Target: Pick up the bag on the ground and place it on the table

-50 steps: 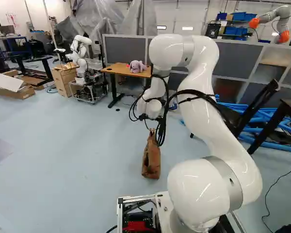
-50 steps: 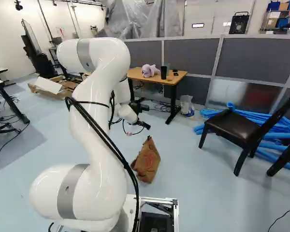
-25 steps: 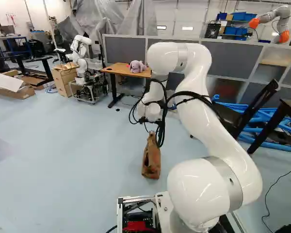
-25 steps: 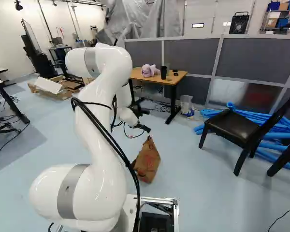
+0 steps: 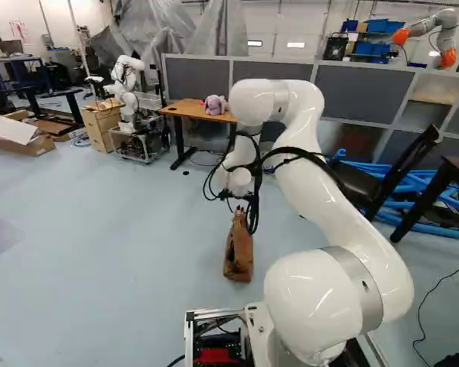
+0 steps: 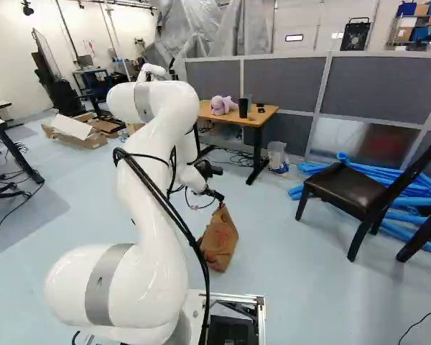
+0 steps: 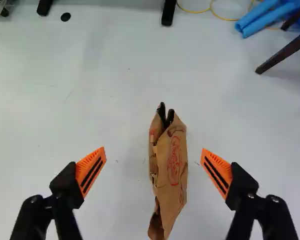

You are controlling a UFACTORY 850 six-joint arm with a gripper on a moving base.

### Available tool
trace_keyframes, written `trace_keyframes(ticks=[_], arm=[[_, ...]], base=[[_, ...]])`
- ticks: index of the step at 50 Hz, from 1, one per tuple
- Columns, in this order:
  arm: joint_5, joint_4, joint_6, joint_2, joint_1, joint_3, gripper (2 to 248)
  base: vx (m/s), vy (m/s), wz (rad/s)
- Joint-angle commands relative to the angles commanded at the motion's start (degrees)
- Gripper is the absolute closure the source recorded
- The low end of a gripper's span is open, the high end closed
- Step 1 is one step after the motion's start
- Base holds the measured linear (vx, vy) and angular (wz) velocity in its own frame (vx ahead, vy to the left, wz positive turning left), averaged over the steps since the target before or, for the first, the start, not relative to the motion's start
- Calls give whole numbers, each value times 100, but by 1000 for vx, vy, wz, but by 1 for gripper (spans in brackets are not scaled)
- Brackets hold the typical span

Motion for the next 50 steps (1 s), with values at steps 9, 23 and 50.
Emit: trace_keyframes(ticks=[9,23,50], arm=[[0,0,0,-182,0,-124,3],[0,0,0,-465,0,-323,3],[0,0,0,-1015,1,-730,3]], base=[[0,0,0],[0,0,0],[0,0,0]])
